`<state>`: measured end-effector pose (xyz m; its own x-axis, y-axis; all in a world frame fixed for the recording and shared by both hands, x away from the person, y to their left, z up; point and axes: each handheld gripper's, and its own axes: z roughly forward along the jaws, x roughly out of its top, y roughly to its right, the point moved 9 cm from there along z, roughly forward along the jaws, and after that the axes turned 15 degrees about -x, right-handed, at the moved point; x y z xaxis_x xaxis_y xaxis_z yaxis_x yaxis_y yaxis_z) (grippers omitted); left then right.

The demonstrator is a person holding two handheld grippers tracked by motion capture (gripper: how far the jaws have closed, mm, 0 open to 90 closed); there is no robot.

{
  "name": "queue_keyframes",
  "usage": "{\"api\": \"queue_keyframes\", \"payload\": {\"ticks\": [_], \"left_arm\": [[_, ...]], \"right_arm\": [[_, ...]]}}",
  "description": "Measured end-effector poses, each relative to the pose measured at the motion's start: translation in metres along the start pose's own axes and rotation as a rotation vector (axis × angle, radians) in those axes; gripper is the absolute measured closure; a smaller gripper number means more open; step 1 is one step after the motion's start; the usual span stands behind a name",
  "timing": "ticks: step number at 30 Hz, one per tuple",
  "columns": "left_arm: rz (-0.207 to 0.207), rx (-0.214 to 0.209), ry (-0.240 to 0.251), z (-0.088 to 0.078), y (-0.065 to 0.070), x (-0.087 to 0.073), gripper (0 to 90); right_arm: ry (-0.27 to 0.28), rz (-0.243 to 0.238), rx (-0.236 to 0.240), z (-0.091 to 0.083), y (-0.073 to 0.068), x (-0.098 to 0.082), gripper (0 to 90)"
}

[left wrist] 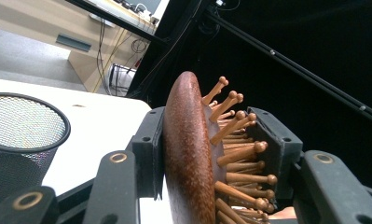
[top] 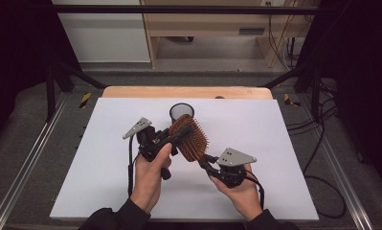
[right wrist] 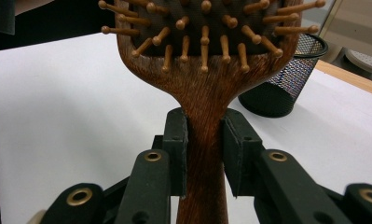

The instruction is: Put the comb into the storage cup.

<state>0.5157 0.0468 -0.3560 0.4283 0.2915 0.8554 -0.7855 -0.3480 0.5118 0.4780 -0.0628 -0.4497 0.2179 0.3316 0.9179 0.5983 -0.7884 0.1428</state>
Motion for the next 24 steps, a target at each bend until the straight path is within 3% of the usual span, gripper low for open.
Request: {"api": "queue_keyframes", "payload": {"ticks": [15, 24], "left_arm": [[0.043, 0.005, -0.045, 0.0064, 0.0057, -0.0005, 51.4], [0.039, 0.003, -0.056, 0.0084, 0.0056, 0.0, 51.6]], "right_arm": [[-0.004, 0.025, 0.016, 0.0019, 0.0011, -0.0029, 72.5], [-0.003, 0.039, 0.023, 0.0019, 0.0018, -0.0031, 72.4]]}}
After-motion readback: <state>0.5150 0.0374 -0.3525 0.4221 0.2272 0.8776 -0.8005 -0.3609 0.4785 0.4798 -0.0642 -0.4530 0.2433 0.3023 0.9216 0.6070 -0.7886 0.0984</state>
